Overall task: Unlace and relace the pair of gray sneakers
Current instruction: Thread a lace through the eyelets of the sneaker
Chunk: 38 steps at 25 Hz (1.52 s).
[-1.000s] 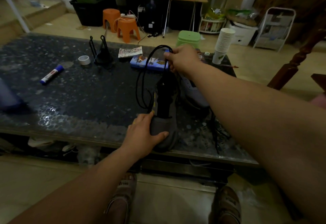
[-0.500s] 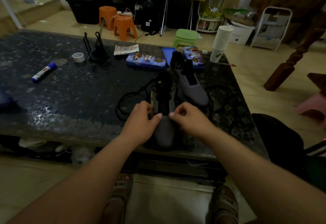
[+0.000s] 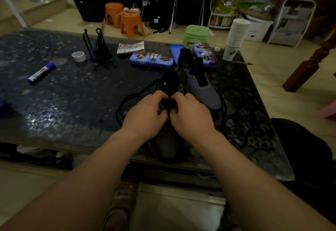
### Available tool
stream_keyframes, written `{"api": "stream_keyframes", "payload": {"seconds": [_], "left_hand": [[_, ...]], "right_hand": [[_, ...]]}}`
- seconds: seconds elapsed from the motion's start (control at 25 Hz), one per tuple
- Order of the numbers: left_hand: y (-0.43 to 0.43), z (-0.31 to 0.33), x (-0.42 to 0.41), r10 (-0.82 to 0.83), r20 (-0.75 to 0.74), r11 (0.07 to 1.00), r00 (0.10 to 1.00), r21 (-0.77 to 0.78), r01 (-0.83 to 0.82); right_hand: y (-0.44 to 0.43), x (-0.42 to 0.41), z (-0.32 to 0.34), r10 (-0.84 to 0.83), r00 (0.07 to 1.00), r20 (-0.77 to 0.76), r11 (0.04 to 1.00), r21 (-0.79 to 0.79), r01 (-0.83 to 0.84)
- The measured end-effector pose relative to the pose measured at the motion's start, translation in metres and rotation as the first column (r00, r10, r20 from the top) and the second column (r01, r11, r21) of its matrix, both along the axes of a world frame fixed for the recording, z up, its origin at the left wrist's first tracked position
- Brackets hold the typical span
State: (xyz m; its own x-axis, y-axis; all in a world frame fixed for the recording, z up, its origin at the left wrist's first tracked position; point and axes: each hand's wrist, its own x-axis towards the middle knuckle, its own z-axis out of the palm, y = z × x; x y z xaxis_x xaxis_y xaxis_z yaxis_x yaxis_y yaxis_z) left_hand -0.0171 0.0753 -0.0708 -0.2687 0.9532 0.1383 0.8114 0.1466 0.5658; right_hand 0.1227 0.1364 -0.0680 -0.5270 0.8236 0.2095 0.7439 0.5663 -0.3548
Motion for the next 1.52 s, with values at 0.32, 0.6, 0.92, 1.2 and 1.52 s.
{"api": "stream_keyframes", "payload": {"seconds": [0.32,0.6,0.92,1.2,1.52], "left_hand": [[0.006,0.009,0.008,0.118,-0.292,0.973,0.949,-0.157,-0.170],[0.011,0.000,-0.014,-0.051,-0.087,0.997,0.995,0.055,0.056],[0.005,0.003,-0.010,-0.141,0.011,0.986,0.990,0.088,0.139],[0.008,0.005,-0.022,-0.027,0.369,0.999,0.929,-0.012,0.033],[-0.009,0.038,0.021,-0.032,0.743,0.999,0.669,0.004,0.043]], "right_hand": [[0.012,0.000,-0.001,-0.001,1.000,-0.031,1.000,-0.029,0.000],[0.025,0.021,-0.003,-0.103,0.859,-0.502,0.831,-0.518,-0.203],[0.027,0.022,-0.008,-0.076,0.906,-0.417,0.856,-0.493,-0.155],[0.019,0.014,0.008,-0.362,0.703,-0.612,0.629,-0.717,-0.299],[-0.006,0.031,0.060,-0.119,0.697,-0.707,0.711,-0.551,-0.437]]}}
